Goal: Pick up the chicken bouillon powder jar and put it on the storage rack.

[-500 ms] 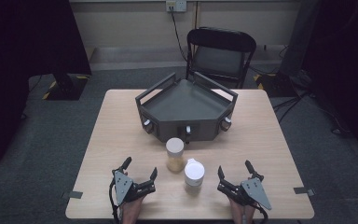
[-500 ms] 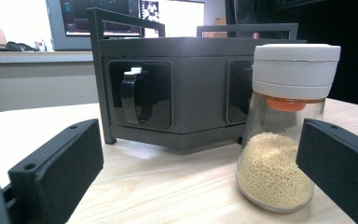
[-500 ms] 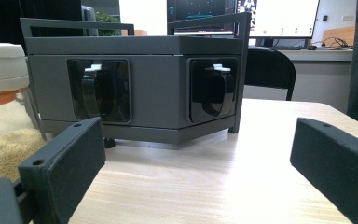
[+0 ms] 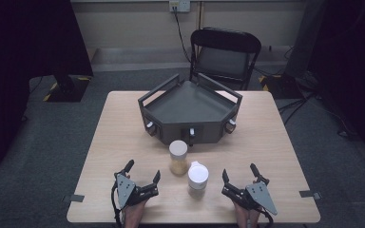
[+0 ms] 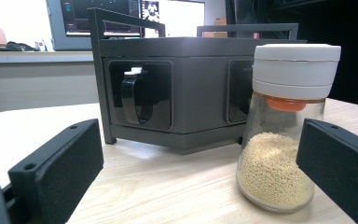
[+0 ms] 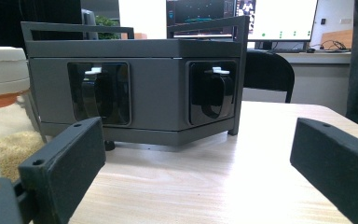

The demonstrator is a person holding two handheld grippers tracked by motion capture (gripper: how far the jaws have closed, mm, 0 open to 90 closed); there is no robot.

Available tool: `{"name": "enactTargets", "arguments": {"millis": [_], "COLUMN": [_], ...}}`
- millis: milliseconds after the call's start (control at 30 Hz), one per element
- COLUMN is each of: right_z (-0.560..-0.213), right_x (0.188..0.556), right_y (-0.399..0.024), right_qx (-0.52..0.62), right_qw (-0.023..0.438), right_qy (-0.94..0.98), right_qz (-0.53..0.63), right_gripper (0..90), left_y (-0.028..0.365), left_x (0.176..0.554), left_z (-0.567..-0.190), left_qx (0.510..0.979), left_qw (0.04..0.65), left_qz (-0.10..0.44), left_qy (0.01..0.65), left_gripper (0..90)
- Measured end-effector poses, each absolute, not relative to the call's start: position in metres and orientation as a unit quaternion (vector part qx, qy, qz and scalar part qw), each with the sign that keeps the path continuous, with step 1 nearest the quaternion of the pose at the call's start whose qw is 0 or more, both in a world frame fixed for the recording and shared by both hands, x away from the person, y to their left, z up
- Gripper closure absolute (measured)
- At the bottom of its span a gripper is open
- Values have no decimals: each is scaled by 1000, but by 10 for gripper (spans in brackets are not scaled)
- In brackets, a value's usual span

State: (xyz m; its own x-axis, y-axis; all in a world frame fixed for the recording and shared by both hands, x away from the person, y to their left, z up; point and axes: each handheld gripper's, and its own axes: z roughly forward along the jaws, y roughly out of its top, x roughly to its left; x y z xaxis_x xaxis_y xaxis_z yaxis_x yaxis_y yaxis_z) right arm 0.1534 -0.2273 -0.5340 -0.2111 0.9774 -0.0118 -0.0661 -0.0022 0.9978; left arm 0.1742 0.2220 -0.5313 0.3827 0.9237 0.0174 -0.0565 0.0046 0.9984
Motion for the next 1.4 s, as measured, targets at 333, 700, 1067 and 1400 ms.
{"name": "enactTargets", "arguments": {"millis": [333,700,1067,1400], "right_z": [-534,-534,-534,-534], "right_x": [153,153,153,153], "right_y": [-228,-228,-228,-228], "right_qx": [425,425,424,424], "right_qw": [461,460,459,459], "right_qy": [535,535,536,536], "right_qz": [567,567,568,568], "right_gripper": [21,21,21,20], "left_y": [221,223,224,228], "left_x": [174,178,181,180], "left_z": [-531,-528,-519,-507], "left_qx": [575,576,574,580], "left_qw": [599,603,611,614], "left_qz": [410,397,389,390], "left_qy": [378,384,382,367], "left_gripper": [0,0,0,0]}}
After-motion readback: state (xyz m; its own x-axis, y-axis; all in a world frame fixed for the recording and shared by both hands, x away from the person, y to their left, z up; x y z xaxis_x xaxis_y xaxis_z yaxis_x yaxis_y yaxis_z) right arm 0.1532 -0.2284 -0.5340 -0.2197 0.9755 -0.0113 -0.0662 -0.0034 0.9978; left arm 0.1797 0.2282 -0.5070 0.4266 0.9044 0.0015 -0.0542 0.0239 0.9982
